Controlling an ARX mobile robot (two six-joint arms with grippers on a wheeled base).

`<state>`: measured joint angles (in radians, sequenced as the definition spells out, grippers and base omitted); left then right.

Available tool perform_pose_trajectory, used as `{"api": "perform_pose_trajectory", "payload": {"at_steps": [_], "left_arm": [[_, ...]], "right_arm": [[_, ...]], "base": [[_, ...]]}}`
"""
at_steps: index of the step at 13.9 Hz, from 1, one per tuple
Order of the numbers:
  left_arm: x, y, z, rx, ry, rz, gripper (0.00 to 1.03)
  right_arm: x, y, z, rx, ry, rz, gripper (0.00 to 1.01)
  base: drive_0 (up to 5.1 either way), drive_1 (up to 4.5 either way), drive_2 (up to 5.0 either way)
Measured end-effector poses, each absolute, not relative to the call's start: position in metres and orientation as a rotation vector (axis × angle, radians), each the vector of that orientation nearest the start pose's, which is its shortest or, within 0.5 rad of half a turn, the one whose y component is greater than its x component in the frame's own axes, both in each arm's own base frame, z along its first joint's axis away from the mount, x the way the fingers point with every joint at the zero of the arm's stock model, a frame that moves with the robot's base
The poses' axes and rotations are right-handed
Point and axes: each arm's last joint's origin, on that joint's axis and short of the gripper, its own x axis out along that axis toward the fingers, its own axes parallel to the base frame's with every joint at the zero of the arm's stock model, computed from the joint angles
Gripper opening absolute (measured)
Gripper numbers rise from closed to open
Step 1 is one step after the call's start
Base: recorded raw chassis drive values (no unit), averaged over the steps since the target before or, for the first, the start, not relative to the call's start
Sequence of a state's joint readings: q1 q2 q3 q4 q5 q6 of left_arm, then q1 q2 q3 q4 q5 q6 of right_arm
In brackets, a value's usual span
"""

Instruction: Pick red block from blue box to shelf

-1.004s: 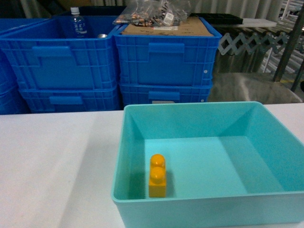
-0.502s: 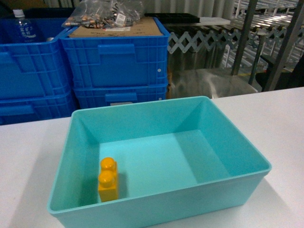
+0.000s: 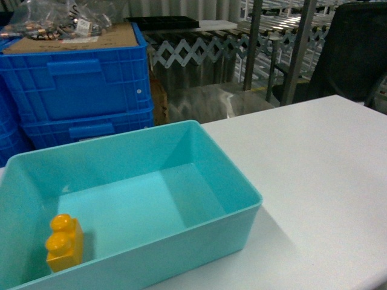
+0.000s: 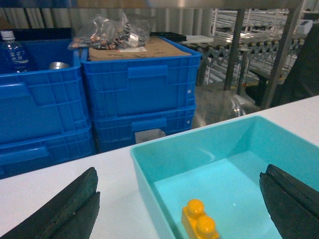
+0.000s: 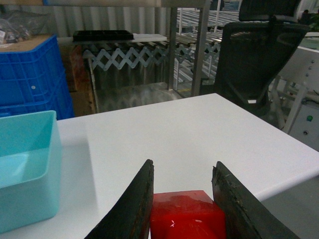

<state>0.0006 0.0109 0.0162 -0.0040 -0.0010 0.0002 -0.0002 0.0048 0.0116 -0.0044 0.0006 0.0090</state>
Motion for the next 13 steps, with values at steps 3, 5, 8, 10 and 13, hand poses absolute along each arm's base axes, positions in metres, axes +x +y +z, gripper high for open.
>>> {"api": "perform_pose_trajectory", "payload": {"at_steps": [3,5,8,10,13], "left_arm": [[0.0974,0.0001,0.1678,0.000,-0.001,0.001,0.98],[0.0974,0.0001,0.1678,0.000,-0.001,0.001,0.98],[0.0974,0.0001,0.1678,0.000,-0.001,0.001,0.98],[0.0974,0.0001,0.1678,0.000,-0.001,0.001,0.98],[0.0974,0.0001,0.1678,0.000,-0.001,0.001,0.98]], "right_arm": [[0.0973,0.0000,0.1667,0.009,-0.002,-0.001,0.29],[0.0973,0.0000,0.1667,0.009,-0.003,-0.001,0.29],[0.0973,0.0000,0.1667,0.009,-0.002,-0.001,0.29],[0.0973,0.0000,0.1667,0.009,-0.002,-0.001,0.29],[0.0973,0.0000,0.1667,0.009,-0.002,-0.001,0.28]], "base": [[-1.4,-1.39,-1.4],[-1.6,-1.55,-1.6],[-1.5,-1.54,-1.5],[-1.4,-1.45,-1.4],[-1.5,-1.53,-1.5]]}}
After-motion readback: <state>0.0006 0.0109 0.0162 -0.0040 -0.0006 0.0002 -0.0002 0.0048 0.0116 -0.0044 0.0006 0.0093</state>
